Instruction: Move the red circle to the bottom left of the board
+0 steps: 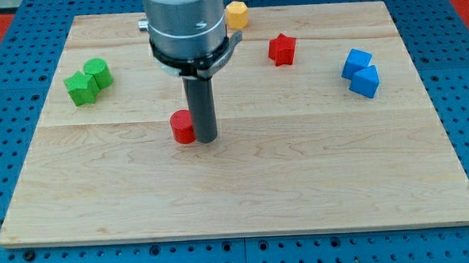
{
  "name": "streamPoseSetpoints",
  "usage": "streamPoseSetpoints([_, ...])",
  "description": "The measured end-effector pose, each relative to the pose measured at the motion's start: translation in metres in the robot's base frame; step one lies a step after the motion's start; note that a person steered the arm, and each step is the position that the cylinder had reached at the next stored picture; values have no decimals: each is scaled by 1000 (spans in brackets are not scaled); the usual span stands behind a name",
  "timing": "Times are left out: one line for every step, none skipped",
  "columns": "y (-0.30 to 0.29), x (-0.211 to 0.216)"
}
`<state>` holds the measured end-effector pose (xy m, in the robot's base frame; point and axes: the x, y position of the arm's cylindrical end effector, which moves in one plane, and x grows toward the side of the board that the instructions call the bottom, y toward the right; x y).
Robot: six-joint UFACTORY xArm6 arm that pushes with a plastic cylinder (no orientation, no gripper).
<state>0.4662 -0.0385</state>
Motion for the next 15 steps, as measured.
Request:
streamPoseSetpoints([17,-26])
streamPoseSetpoints([-7,-22])
streamPoseSetpoints([-47,13])
streamPoseSetpoints([-80,25])
streamPoseSetpoints([-83,22])
streamPoseSetpoints([-71,4])
streamPoseSetpoints([-77,-2])
streamPoseSetpoints([-107,1])
streamPoseSetpoints([-119,13])
streamPoseSetpoints([-128,25])
streamPoseSetpoints([-143,37])
streamPoseSetpoints([-170,66])
streamPoseSetpoints([-179,73])
streamPoseSetpoints([-179,62])
streamPoseSetpoints([-179,57])
